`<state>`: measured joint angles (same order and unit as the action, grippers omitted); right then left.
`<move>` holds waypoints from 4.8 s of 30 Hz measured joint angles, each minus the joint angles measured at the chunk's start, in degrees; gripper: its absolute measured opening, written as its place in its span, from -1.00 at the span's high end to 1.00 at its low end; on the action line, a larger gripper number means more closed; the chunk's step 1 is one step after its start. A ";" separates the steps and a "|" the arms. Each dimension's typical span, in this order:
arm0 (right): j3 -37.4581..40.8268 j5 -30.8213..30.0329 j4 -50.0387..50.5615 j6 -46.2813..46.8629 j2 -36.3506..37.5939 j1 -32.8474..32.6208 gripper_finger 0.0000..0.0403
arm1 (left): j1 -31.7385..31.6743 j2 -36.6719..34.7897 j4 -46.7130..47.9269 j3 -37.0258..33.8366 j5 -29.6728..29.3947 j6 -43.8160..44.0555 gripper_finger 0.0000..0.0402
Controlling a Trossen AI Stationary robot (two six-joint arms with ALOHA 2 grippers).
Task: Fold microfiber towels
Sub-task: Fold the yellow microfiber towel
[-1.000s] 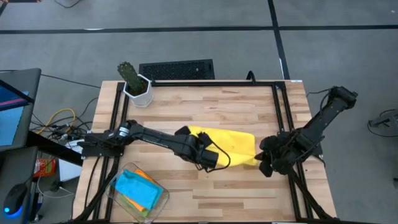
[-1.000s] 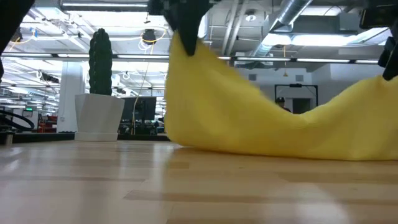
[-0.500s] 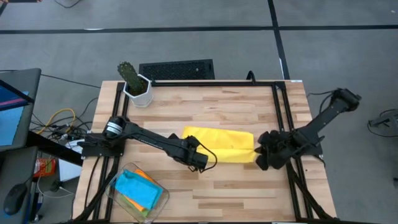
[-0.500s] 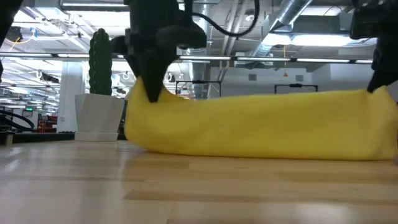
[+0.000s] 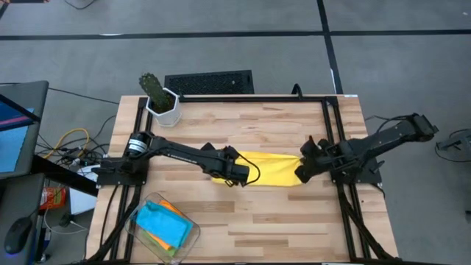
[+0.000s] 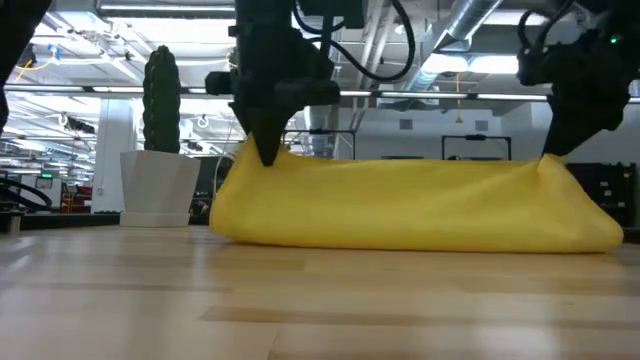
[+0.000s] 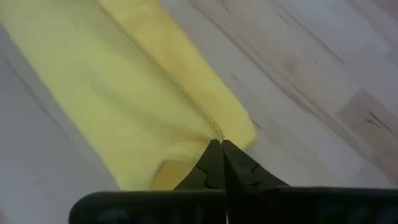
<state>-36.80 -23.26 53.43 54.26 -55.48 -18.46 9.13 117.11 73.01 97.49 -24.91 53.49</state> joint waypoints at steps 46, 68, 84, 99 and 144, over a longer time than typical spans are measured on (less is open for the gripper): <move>6.19 3.45 -2.42 -5.31 1.66 20.39 0.22 | -8.29 0.12 -16.43 -6.29 -1.66 -14.37 0.10; 6.19 2.12 -4.68 -5.20 2.95 9.89 0.09 | 1.25 -25.56 -46.63 -38.34 9.67 20.86 0.14; 6.19 2.16 -4.79 -6.12 2.97 9.46 0.10 | 0.13 -25.19 -58.01 -46.86 5.31 23.58 0.14; 6.17 2.16 -4.66 -6.30 2.96 9.46 0.11 | -0.44 -19.50 -63.20 -46.82 7.42 23.67 0.14; 6.15 6.65 4.59 11.89 2.66 2.47 0.12 | 4.48 -19.81 -44.49 -26.99 6.32 8.39 1.00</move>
<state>-30.65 -16.62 58.02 66.15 -52.82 -15.99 13.61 97.30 28.52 70.50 -18.58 61.88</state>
